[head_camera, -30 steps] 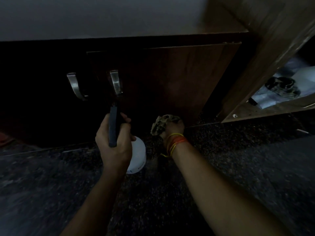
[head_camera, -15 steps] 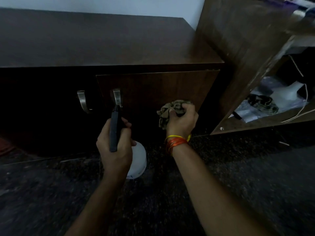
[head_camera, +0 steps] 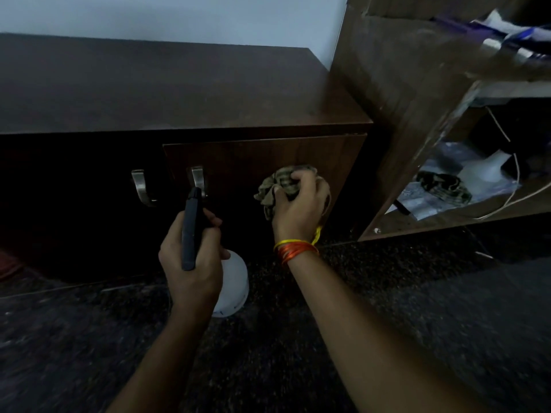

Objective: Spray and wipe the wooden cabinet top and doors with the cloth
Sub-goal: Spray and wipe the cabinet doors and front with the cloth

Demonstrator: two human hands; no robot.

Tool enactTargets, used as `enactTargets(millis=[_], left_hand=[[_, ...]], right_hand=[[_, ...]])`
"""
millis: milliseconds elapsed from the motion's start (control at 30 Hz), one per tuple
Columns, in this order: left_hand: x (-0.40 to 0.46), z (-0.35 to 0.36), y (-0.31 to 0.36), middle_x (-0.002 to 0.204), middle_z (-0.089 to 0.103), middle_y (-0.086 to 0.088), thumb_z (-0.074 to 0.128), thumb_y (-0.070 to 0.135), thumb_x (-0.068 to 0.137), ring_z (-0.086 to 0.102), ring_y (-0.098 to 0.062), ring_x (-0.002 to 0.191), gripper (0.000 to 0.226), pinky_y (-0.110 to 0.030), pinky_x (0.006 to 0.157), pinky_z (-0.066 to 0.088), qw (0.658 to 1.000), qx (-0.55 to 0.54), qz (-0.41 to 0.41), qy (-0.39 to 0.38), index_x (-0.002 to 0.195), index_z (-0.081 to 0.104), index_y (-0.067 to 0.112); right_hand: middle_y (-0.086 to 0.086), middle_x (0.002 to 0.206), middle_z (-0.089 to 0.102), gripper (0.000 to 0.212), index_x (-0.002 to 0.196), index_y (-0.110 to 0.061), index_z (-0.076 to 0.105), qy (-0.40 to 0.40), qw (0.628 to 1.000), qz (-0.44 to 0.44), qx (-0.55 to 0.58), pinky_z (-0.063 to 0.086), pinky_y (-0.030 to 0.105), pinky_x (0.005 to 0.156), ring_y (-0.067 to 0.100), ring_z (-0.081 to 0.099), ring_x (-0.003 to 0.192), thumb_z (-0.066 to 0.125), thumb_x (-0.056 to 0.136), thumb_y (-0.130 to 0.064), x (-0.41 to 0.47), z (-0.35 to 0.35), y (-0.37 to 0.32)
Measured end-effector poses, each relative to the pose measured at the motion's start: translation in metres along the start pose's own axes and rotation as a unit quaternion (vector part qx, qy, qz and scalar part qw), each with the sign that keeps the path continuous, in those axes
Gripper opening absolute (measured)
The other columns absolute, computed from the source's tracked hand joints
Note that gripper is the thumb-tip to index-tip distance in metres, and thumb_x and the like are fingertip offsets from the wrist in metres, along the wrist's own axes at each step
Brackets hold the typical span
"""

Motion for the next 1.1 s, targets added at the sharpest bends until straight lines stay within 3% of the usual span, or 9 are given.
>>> enactTargets(millis=[67,233,400,533,700,900,1100], left_hand=[[0.001,0.000,0.002,0.081,0.058,-0.006,0.047,0.011,0.088,0.052,-0.019,0.050,0.009,-0.022,0.052,0.046,1.000,0.004,-0.005,0.008,0.088,0.055,0.011],[0.001,0.002,0.005,0.081,0.058,-0.006,0.046,0.008,0.089,0.053,-0.015,0.049,0.010,-0.021,0.052,0.046,1.000,0.008,0.001,0.006,0.088,0.055,0.010],[0.002,-0.004,0.011,0.080,0.059,-0.006,0.047,0.007,0.089,0.052,-0.016,0.049,0.010,-0.018,0.052,0.046,1.000,-0.003,0.004,0.011,0.089,0.057,0.010],[0.003,-0.008,0.013,0.081,0.059,-0.005,0.047,0.010,0.092,0.053,-0.013,0.050,0.010,-0.016,0.054,0.046,1.000,0.001,-0.001,0.014,0.091,0.056,0.013],[0.007,-0.009,0.023,0.078,0.058,-0.006,0.048,0.011,0.090,0.053,-0.012,0.048,0.013,-0.019,0.052,0.046,1.000,0.005,0.000,0.012,0.086,0.057,0.019],[0.017,-0.010,0.041,0.075,0.059,-0.007,0.050,0.016,0.090,0.053,-0.016,0.049,0.011,-0.031,0.052,0.051,1.000,0.014,-0.008,-0.003,0.086,0.059,0.022],[0.039,-0.026,0.079,0.076,0.058,-0.019,0.052,0.021,0.090,0.053,-0.023,0.049,0.009,-0.031,0.052,0.049,1.000,0.021,-0.001,0.011,0.086,0.059,0.017]], right_hand=[[0.013,0.114,0.049,0.026,0.099,-0.007,0.060,-0.002,1.000,0.013,0.004,0.029,0.013,0.081,0.023,0.049,0.102,0.073,0.077,-0.005,0.002,0.002,-0.006],[0.009,0.107,0.051,0.026,0.096,-0.010,0.062,-0.014,0.997,-0.070,0.022,0.025,0.005,0.080,0.011,0.045,0.092,0.075,0.074,-0.007,0.005,0.003,-0.033],[0.015,0.113,0.051,0.025,0.099,-0.008,0.063,0.043,0.999,-0.022,0.020,0.038,0.029,0.098,0.029,0.053,0.107,0.069,0.075,-0.004,0.035,-0.023,-0.023],[0.017,0.118,0.051,0.027,0.102,-0.004,0.061,0.103,0.994,0.016,0.016,0.036,0.023,0.097,0.029,0.054,0.108,0.066,0.076,0.001,0.063,-0.045,-0.011],[0.015,0.126,0.048,0.029,0.107,-0.005,0.057,0.099,0.995,0.032,0.001,0.035,0.021,0.092,0.029,0.053,0.111,0.064,0.079,0.001,0.063,-0.047,-0.011],[0.015,0.124,0.047,0.029,0.105,-0.007,0.058,0.025,0.999,0.022,-0.007,0.041,0.037,0.100,0.033,0.051,0.112,0.065,0.078,-0.002,0.045,-0.037,-0.028],[0.011,0.114,0.052,0.021,0.099,-0.010,0.061,-0.091,0.996,-0.023,0.005,0.037,0.025,0.089,0.028,0.055,0.102,0.065,0.079,-0.004,0.015,-0.026,-0.062]])
Point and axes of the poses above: each hand's wrist, its own x-axis towards the middle knuckle, its own z-axis out of the palm, y = z × x, the point moved 2 cm from there along x, towards the middle knuckle
